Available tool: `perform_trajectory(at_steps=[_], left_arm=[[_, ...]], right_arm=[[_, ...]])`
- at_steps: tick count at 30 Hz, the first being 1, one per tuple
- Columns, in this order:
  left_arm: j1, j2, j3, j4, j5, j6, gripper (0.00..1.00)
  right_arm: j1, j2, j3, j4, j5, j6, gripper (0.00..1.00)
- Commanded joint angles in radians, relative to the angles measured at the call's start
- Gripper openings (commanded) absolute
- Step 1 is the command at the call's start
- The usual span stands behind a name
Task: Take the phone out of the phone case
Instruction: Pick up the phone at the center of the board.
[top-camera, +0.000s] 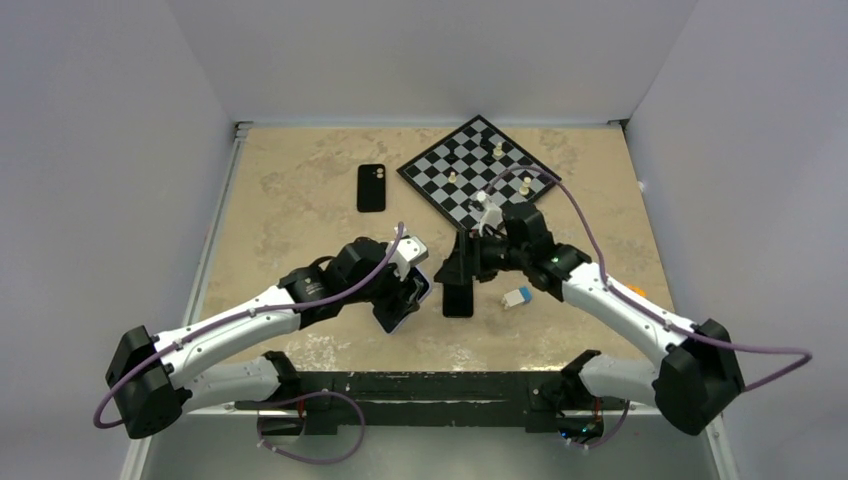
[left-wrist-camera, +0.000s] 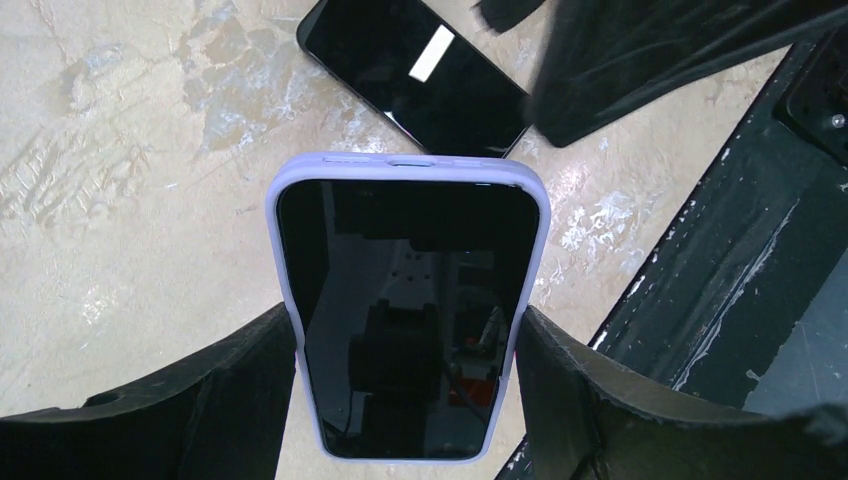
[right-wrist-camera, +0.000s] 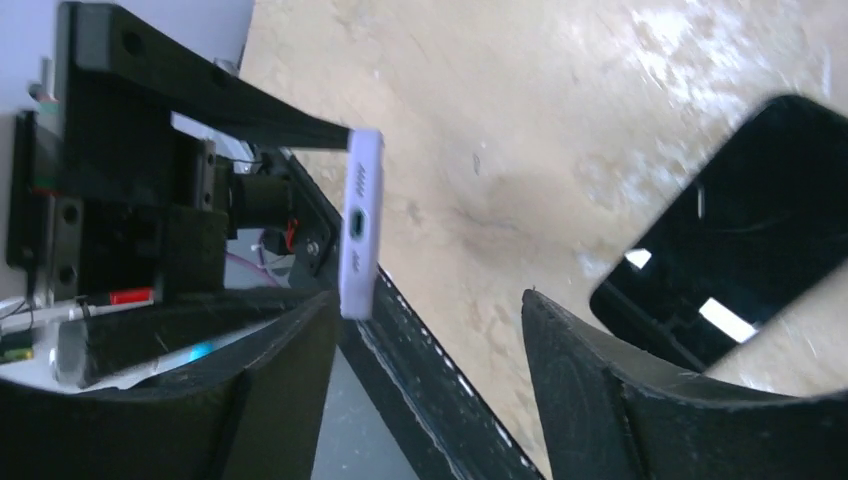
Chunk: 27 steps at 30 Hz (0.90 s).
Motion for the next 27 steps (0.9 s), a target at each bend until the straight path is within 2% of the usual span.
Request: perform_trajectory(at_steps=[1,3,11,14,15,16,17,18,20,23,27], left_arm=[[0.001,-0.01,0.015,0.095,0.032,0.024,0.0],[-0.001,-0.01,0.019,0.085,0.024,0.021,0.0],[0.0,0.008,0.026,0.075,0.029,0.013,0.0],[0.0,0.014,0.029,0.086,0.033,0.005,0.0],[0.001,0.017,0.03,0.09,0.033,0.0,0.0],[0.001,0.022,0.033,0.092,0.028,-0.007,0.0],[0.001,0.029,0.036,0.09,0.018,-0.019,0.0],[0.001,0.03,0.038,0.088,0.005,-0.029,0.04],[0.001,0.022,0.037,0.088,-0.019,-0.052,0.2],[0.001,-0.019,0.027,0.1,-0.05,-0.09,0.49],[0.002,-0.104,0.037,0.083,-0.126,-0.162,0.75]], right_arm=[[0.054,0.109,0.105,0.073,0.021,0.061,0.66],[0.066,0.145,0.106,0.126,0.009,0.101,0.63],[0.148,0.243,0.069,0.265,-0.014,0.169,0.62],[0.174,0.282,0.028,0.344,-0.04,0.212,0.57],[0.181,0.292,0.011,0.384,-0.06,0.23,0.53],[0.181,0.3,-0.004,0.43,-0.084,0.248,0.44],[0.182,0.301,-0.019,0.479,-0.104,0.262,0.29],[0.181,0.296,-0.028,0.504,-0.109,0.274,0.18],[0.181,0.271,-0.038,0.521,-0.094,0.283,0.0],[0.174,0.22,-0.038,0.518,-0.065,0.274,0.0],[0.133,0.144,-0.068,0.515,-0.034,0.278,0.0]])
